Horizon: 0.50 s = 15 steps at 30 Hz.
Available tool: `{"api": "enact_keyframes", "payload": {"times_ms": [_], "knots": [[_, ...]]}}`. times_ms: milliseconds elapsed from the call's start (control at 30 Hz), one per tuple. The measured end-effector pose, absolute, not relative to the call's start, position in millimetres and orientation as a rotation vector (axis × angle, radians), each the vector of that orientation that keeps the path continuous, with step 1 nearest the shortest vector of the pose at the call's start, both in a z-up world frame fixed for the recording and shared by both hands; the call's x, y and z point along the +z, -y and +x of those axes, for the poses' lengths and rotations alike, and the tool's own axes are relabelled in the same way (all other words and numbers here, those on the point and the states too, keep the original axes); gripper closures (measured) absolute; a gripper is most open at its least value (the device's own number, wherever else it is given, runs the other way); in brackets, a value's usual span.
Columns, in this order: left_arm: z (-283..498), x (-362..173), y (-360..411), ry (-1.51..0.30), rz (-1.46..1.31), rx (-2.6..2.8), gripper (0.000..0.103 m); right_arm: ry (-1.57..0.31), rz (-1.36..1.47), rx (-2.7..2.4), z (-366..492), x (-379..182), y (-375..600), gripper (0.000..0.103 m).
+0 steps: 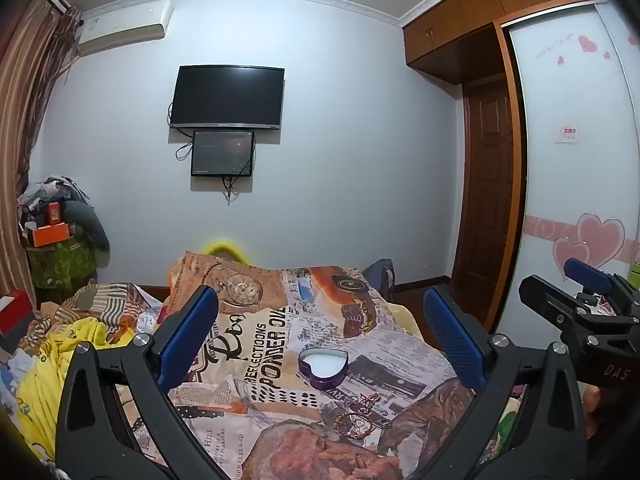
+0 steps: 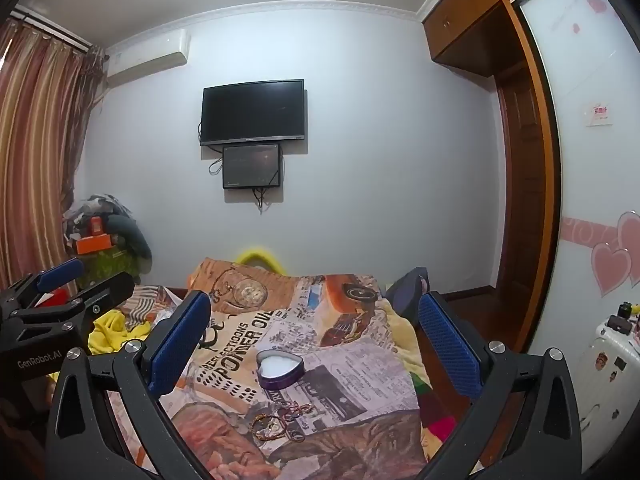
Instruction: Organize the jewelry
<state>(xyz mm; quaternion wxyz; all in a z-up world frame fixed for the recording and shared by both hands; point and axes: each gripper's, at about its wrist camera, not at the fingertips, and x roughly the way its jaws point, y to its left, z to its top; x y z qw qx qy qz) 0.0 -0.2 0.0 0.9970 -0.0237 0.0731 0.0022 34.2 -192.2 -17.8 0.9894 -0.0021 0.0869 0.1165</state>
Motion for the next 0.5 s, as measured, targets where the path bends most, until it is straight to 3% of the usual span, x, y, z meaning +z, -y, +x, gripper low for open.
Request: {"api": "enact_keyframes", "payload": {"times_ms": [500], "knots": [[-0.5, -3.4, -4.9, -0.154, -0.059, 0.003, 0.000, -0.188, -0.006, 0.236, 37.3, -18.2, 193.3, 0.000]]}}
